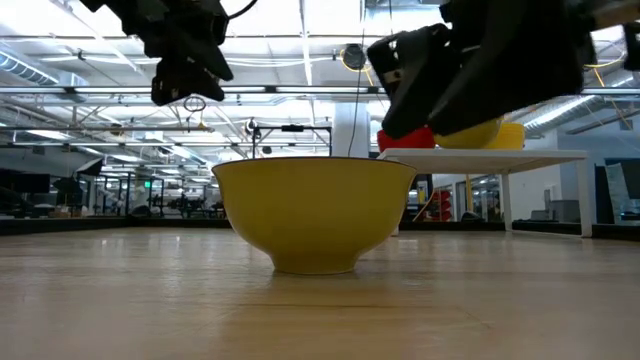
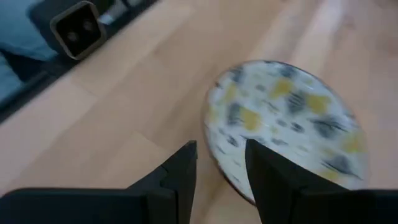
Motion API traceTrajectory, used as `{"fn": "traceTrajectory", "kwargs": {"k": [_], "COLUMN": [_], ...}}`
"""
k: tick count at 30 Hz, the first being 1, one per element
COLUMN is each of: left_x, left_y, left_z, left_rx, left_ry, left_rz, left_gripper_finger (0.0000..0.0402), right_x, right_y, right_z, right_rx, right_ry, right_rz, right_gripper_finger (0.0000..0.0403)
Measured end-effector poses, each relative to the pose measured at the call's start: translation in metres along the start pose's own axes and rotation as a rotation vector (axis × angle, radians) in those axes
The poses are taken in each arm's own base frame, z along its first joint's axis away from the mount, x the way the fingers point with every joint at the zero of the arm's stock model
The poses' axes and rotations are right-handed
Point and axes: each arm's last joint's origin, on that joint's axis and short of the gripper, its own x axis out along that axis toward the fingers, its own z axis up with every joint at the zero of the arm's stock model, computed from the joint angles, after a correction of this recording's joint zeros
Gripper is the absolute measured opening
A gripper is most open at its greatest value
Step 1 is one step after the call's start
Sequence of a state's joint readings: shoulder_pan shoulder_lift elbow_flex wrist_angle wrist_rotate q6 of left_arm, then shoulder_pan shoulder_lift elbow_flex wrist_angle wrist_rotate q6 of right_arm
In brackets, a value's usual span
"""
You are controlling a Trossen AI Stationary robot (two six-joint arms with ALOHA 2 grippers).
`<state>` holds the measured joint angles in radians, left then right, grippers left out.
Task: Pick & Place Mini bowls
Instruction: Stack the white patterned bowl on top of the white patterned bowl on the shelf
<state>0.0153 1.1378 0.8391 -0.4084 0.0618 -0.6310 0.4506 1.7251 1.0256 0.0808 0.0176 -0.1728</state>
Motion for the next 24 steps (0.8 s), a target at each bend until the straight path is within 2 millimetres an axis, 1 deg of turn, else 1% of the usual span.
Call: {"fn": "traceTrajectory", "kwargs": {"k": [4,7,13,16,19,24], "left_x": [0.000,0.000,0.000,-0.001,-0.001,-0.002], "left_y": [-0.010,-0.017,-0.028,-0.032,-0.036,-0.040], "left_z": [-0.007,-0.013,-0.022,-0.026,-0.030,-0.034], "left_rx": [-0.007,-0.011,-0.004,-0.003,0.007,0.025], "left_ry": [-0.002,-0.010,-0.040,-0.054,-0.059,-0.059], "left_rz": [0.004,0.013,0.038,0.050,0.051,0.047], "left_gripper_finger": [0.0149,0.0149,0.0149,0.0149,0.0149,0.0150], "right_x": [0.019,0.030,0.044,0.047,0.047,0.046], "right_y": [0.007,0.008,0.006,0.006,0.006,0.006], "right_z": [-0.005,-0.011,-0.019,-0.022,-0.023,-0.020], "right_rx": [-0.006,-0.005,0.008,0.055,0.103,0.118], "right_ry": [-0.026,-0.030,-0.012,-0.005,-0.004,-0.023], "right_rz": [0.027,0.025,-0.094,-0.107,-0.105,-0.116], "right_gripper_finger": [0.0123,0.0123,0.0123,0.0115,0.0089,0.0013]}}
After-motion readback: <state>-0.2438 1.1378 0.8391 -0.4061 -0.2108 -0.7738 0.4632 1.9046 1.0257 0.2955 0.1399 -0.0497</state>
